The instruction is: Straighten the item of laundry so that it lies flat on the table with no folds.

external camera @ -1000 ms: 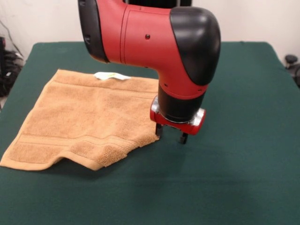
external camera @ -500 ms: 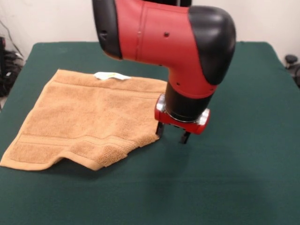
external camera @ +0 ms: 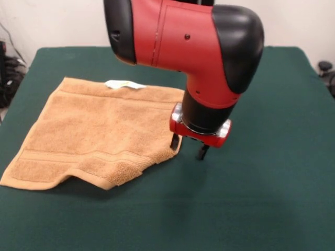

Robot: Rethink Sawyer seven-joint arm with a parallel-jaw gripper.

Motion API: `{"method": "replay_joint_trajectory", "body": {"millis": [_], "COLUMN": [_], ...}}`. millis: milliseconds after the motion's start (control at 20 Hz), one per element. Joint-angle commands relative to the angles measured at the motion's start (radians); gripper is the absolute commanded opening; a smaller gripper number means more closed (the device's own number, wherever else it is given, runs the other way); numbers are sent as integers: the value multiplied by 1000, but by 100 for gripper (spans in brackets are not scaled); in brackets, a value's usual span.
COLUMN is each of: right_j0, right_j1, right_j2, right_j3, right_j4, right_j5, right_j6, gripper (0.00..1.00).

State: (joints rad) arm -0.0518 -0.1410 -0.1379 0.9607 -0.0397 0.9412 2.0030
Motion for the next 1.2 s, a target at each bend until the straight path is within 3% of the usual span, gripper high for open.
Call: {"method": "replay_joint_trajectory", "body": {"millis": [50,400,700,750,900,1050,1200], "right_j0": [-51,-32,-33,-32,-57,-69,-77], "right_j1": [-39,-125,-132,-124,-17,-21,-9], "right_j2": [31,-22,-19,-20,-5,12,19], "right_j3": [89,134,157,151,130,160,156], "right_j4": [-48,-93,-134,-150,-236,-268,-279], "right_j5": [50,75,26,0,-299,-430,-465], "right_j6": [-44,-40,-29,-29,11,43,48], "gripper": [100,100,100,100,100,100,100]}}
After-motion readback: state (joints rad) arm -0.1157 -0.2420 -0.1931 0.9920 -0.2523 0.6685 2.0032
